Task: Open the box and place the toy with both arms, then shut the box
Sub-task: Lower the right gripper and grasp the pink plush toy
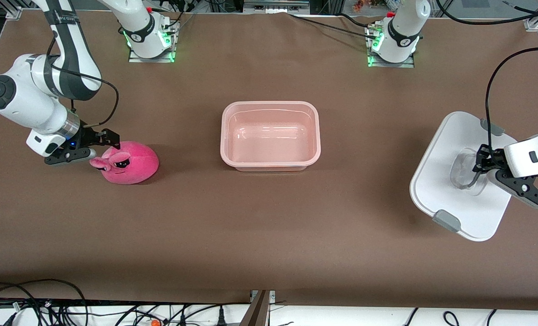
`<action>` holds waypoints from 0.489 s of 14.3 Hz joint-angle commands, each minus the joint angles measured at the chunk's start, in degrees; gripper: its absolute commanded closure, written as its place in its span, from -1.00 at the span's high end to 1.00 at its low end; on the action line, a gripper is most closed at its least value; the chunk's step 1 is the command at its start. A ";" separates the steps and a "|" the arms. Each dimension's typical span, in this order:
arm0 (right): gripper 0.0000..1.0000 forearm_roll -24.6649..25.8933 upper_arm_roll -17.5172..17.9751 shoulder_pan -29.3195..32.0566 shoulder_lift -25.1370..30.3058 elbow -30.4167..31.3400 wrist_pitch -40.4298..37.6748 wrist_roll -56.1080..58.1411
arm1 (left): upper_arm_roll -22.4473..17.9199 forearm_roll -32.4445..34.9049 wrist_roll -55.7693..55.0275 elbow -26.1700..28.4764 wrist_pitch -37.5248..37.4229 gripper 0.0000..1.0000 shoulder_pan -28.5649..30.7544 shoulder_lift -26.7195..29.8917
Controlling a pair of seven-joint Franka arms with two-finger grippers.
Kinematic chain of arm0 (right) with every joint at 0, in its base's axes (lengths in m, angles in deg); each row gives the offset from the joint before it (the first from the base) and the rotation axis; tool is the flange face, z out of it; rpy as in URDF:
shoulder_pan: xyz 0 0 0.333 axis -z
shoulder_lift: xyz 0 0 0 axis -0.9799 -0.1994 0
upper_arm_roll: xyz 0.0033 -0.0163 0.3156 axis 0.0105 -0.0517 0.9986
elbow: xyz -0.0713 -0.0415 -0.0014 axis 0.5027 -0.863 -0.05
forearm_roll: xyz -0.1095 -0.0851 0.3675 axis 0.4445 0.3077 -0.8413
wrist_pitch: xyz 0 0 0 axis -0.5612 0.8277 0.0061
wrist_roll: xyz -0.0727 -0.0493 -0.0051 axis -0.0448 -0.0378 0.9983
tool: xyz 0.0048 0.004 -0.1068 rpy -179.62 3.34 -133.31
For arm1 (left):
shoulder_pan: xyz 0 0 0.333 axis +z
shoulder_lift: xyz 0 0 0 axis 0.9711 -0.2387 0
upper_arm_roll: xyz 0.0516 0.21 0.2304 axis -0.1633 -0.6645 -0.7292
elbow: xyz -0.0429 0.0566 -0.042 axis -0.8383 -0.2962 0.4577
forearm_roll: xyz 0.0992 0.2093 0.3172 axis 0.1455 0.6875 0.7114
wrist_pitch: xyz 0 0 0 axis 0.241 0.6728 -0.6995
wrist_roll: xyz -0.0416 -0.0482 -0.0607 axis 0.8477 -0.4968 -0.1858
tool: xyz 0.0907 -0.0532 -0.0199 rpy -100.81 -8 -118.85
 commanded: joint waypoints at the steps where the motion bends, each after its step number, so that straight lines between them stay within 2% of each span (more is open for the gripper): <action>1: 1.00 -0.90 0.27 -0.17 -0.08 0.72 2.16 1.17 | -0.07 -0.68 0.24 -0.08 -0.57 -1.00 -0.09 0.62; 7: 1.00 -0.99 0.80 -0.26 -1.58 0.90 4.62 1.17 | 0.01 -0.51 -0.38 -0.17 -0.49 -1.00 -0.79 0.45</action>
